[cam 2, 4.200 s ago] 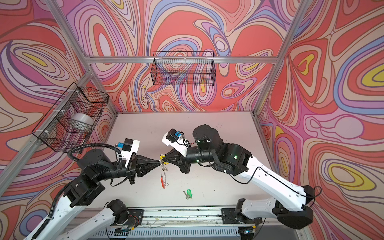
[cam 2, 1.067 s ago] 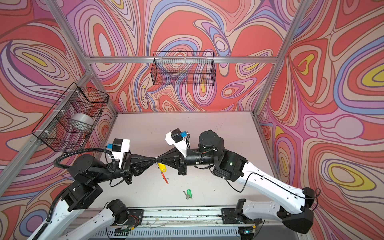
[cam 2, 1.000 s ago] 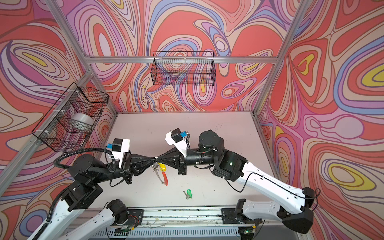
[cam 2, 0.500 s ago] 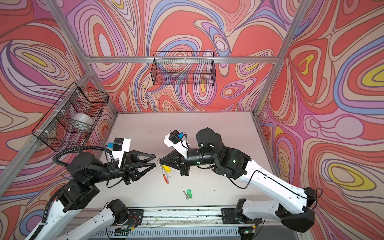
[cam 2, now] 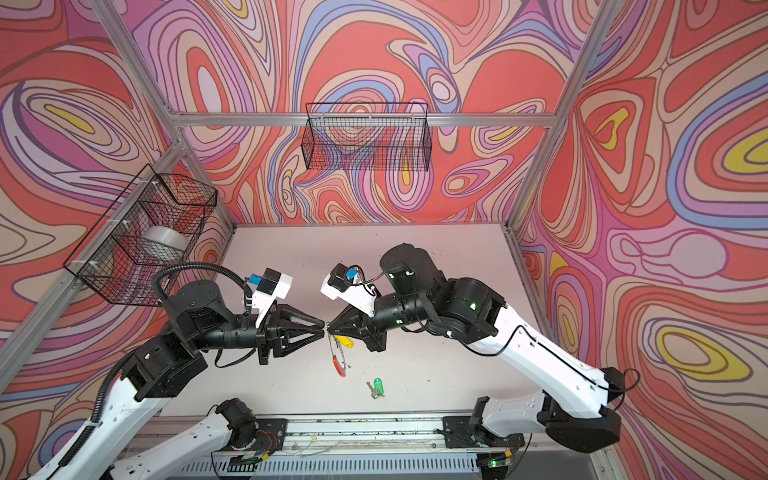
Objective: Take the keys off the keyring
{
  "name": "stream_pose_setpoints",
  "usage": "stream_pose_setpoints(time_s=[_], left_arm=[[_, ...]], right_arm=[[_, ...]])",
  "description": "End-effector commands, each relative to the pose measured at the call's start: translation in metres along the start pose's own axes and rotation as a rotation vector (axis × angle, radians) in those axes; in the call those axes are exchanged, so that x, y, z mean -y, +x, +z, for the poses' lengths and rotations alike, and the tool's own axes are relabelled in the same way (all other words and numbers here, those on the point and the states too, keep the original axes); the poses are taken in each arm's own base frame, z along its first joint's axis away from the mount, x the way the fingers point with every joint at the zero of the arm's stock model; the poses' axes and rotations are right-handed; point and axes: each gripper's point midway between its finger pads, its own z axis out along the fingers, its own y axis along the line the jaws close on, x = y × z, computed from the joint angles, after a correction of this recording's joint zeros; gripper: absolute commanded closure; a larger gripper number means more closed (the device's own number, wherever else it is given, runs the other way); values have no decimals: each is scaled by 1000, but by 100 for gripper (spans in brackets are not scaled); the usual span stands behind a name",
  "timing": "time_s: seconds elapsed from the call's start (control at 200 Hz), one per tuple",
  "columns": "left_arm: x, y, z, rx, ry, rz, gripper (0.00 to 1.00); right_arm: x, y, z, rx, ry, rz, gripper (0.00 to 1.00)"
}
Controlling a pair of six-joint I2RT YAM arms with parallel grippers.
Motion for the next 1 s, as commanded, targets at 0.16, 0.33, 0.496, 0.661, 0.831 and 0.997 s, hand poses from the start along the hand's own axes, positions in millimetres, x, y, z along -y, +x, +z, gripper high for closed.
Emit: stream_pose_setpoints(time_s=[0.16, 0.33, 0.496, 0.661, 0.831, 0.997], left_arm=[[17, -5, -3, -6, 67, 19, 77], [17, -6, -3, -2, 61, 16, 74], [14, -5, -2, -3, 54, 12, 77], [11, -4, 0, -12, 47, 3, 81], [7, -2, 1, -15, 36, 2, 81], [6, -2, 1, -15, 27, 4, 91]], right_arm=[[-1, -2, 0, -1, -11, -14, 100], [0, -4, 0, -1, -8, -16, 100], [-2, -7, 0, 8, -22, -18, 100], [-3, -9, 0, 15, -27, -19, 100], [-3, -13, 0, 27, -27, -22, 100], [-3, -16, -1, 35, -22, -27, 100]])
